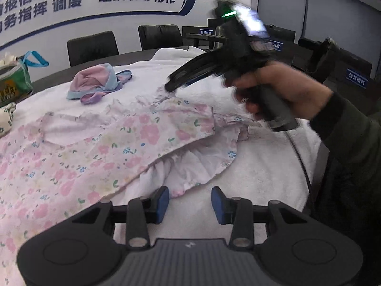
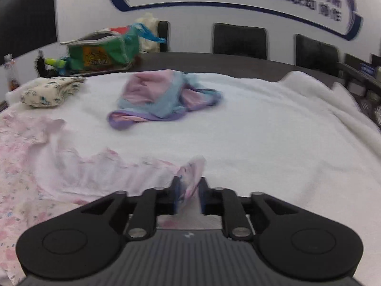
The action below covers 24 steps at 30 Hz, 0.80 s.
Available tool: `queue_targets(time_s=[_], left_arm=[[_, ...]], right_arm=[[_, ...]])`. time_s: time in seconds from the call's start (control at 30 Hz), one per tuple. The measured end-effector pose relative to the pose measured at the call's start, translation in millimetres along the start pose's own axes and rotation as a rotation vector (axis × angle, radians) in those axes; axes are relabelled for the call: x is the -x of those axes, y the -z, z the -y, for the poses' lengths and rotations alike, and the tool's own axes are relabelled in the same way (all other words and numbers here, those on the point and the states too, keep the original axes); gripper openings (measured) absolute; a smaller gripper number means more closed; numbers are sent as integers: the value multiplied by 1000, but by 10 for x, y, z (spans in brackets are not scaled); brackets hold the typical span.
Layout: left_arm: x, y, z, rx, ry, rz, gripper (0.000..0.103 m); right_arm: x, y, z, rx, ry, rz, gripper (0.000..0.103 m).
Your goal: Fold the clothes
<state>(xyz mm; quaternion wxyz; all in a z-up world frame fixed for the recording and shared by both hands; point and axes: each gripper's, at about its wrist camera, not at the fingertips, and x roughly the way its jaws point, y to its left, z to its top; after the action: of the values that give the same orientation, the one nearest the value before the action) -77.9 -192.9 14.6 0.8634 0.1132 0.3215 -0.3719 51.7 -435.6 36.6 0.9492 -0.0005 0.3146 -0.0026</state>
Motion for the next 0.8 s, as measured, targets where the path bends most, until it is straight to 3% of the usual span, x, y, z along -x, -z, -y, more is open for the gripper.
queue_targets(time_s=[0.03, 0.1, 0.13, 0.27, 0.33, 0.47, 0.5, 0.53, 0.57, 0.6, 0.73, 0.8], left_arm=[[58, 6, -9, -1, -1, 8, 38], [242, 47, -32, -7, -18, 42, 39], [342, 86, -69, -10, -24, 60, 43], [680, 250, -355, 47, -52, 91, 45], [775, 299, -478, 87, -75, 92, 46], [905, 379, -612, 122, -139, 89, 46], [930, 400, -626, 123, -147, 92, 46], [954, 423, -639, 125, -154, 95, 46], [967, 450, -647, 127, -156, 100, 46], [969, 470, -659, 131, -157, 99, 46], [945, 542, -692, 141, -156, 77, 46], [964, 581, -690, 132, -149, 75, 46]], right_arm=[[155, 8, 29, -5, 14, 16, 52], [517, 60, 89, -12, 14, 46, 68], [684, 96, 117, -13, -14, 54, 71], [1170, 469, 142, -19, -278, 28, 80], [1264, 690, 47, 28, -312, 23, 81], [1104, 897, -185, 105, -254, -32, 80], [1043, 877, -203, 79, -236, -54, 75], [983, 857, -222, 52, -217, -77, 61], [942, 821, -230, 24, -204, -103, 41], [947, 748, -213, -9, -208, -137, 3], [1218, 454, -56, -178, -304, -186, 3], [1243, 400, 59, -248, -272, -203, 8]])
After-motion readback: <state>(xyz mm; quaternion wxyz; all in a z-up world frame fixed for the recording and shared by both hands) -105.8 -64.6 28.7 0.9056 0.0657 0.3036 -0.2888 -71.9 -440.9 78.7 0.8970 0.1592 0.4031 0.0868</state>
